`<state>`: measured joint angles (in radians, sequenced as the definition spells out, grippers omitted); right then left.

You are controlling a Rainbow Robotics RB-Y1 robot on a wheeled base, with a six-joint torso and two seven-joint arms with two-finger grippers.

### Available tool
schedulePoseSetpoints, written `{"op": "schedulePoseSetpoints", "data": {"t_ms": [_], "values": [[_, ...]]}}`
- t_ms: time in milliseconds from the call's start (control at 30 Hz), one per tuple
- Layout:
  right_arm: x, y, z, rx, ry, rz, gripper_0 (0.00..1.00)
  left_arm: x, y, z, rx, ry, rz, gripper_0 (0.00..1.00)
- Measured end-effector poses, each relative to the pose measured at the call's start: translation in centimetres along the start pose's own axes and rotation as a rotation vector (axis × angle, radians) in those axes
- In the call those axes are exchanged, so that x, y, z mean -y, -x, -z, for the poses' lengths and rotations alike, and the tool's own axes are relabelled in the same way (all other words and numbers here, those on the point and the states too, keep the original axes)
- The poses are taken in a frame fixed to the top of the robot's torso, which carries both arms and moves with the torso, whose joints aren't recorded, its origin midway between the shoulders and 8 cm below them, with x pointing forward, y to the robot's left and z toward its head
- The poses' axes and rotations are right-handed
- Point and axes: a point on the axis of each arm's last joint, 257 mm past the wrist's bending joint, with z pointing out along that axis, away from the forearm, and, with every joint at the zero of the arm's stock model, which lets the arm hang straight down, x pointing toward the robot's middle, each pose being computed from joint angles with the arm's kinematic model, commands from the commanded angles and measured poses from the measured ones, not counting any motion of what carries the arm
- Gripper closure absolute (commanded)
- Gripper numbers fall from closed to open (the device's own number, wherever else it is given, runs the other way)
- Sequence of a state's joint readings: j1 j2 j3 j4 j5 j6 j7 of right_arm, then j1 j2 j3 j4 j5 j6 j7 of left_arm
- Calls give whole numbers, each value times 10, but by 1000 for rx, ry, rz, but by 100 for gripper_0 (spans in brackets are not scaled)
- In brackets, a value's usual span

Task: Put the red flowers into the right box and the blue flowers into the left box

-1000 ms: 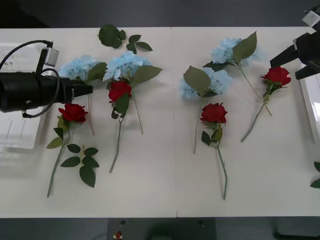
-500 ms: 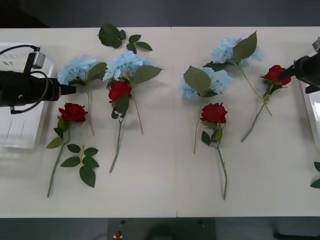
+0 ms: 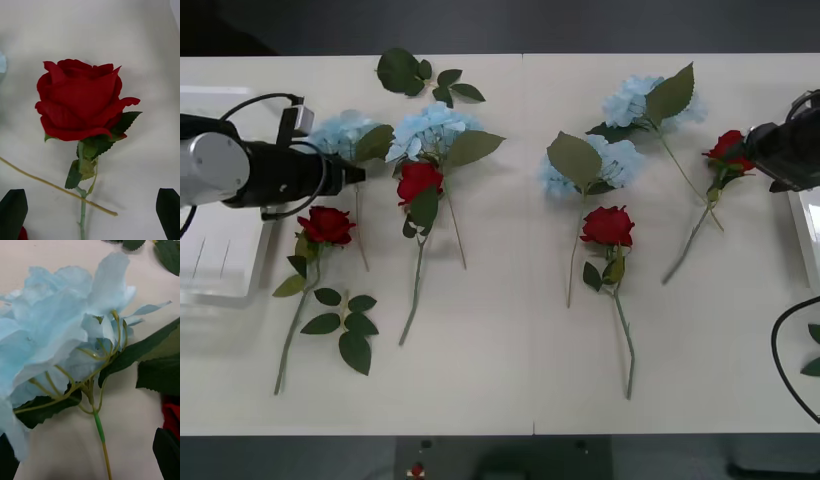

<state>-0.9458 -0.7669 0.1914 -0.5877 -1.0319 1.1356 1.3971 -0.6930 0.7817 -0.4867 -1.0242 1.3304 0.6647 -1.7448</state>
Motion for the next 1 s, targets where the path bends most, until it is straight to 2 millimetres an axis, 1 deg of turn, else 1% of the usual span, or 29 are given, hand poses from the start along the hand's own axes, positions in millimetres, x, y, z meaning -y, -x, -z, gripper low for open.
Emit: {"op": "schedulePoseSetpoints", "data": {"t_ms": [167,267,433,567,600,633,667,700,767,800,833,867,900,933,967,1000], "values": [[5,1,-12,21,-32,-6,0,5,1,-15,0,19,-3,0],[7,2,-21,48,-41,-21,0,5,-2,-21,-8,39,20,0],[15,-9,-39,49,-66,-42,0,4,-6,-29,-6,50,52,0],[19,-15,-47,45,-102,-18,0,0,-10,-34,4,70,46,0],[18,-16,-48,44,-105,-12,0,-1,-8,-35,11,75,41,2],[18,-18,-49,43,-110,-6,0,-2,-7,-36,19,81,33,10],[18,-18,-50,42,-114,-2,2,-3,-7,-37,24,88,25,22],[17,-19,-51,43,-115,-1,19,-4,-6,-38,27,95,19,40],[15,-19,-51,43,-109,-7,28,-8,-6,-38,28,105,17,66],[15,-19,-51,43,-106,-10,48,-10,-5,-38,28,107,18,100],[15,-19,-51,44,-105,-11,59,-11,-6,-38,27,110,19,100],[15,-19,-51,44,-106,-11,73,-11,-6,-38,27,111,20,100],[15,-19,-51,44,-106,-11,73,-11,-6,-38,26,111,20,100],[16,-17,-51,50,-107,-11,98,-11,-6,-38,26,111,21,100],[17,-15,-51,59,-111,-8,98,-11,-6,-38,26,110,21,100],[19,-13,-52,67,-118,-6,100,-11,-6,-38,27,109,24,100]]}}
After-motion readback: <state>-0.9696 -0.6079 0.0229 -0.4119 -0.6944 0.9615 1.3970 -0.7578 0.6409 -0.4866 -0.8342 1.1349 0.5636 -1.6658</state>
